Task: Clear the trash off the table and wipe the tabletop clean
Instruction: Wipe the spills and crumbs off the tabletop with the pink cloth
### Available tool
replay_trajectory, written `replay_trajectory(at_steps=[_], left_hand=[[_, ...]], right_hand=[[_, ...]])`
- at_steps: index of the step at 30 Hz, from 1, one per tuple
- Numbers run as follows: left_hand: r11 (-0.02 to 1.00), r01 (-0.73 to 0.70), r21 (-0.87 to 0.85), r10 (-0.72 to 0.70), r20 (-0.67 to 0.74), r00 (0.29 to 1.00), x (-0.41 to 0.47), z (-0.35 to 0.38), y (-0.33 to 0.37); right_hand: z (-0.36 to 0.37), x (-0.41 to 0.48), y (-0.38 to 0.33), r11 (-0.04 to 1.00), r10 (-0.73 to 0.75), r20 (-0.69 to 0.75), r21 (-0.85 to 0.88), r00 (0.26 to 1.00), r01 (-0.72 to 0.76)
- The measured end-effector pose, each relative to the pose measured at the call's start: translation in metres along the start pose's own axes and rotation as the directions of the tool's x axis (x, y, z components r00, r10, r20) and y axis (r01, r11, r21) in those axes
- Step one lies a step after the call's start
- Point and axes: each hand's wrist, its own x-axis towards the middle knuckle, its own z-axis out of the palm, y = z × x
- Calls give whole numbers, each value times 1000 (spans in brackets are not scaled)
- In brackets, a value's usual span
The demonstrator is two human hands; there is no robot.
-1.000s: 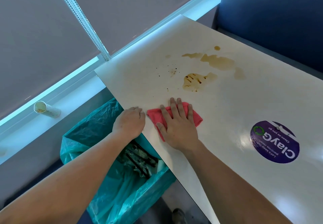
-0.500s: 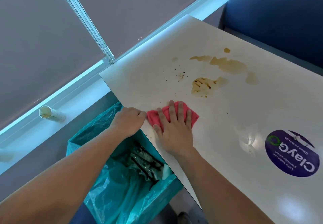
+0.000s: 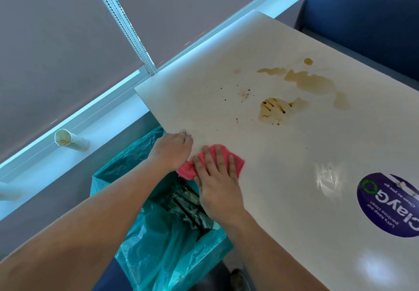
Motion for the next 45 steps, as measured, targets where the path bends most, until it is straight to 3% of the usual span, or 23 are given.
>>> replay_trajectory(at_steps=[5, 9, 13, 17, 20, 24, 27, 34, 37, 40, 45], left_hand=[[1000, 16, -11, -16, 0, 1000, 3, 4, -9], [1000, -15, 11, 14, 18, 1000, 4, 7, -7], [998, -25, 53, 24, 25, 999, 4, 7, -7], [982, -118, 147, 121, -14, 993, 6, 10, -9], [980, -83, 183, 82, 13, 997, 11, 10, -9], [977, -39, 212, 36, 16, 999, 12, 7, -3], [992, -19, 125, 19, 0, 1000, 13, 11, 0], [974, -54, 220, 55, 0, 998, 16, 11, -3], [969, -70, 236, 72, 0, 997, 17, 10, -2], [960, -66, 272, 73, -16, 997, 13, 8, -4], [957, -148, 249, 157, -20, 987, 16, 7, -12]], right_hand=[[-2, -20, 29, 989, -145, 21, -39, 989, 146], [-13, -31, 47, 999, -3, -19, -51, 1000, 2], [-16, 7, 20, 992, 120, -5, -27, 993, -120], [-15, 25, 17, 995, -97, 99, -14, 990, 98], [-21, 3, 42, 978, -206, 100, 3, 973, 207], [-35, -10, 73, 987, 1, 5, 158, 1000, -2], [-40, 18, 70, 951, 188, -51, 258, 981, -169], [-36, 74, 65, 906, 304, -123, 345, 945, -246], [-33, 86, 63, 939, 217, -116, 297, 969, -174], [-33, 81, 53, 919, 34, -46, 394, 998, -13], [-35, 33, 29, 853, -251, 3, 473, 968, 220]])
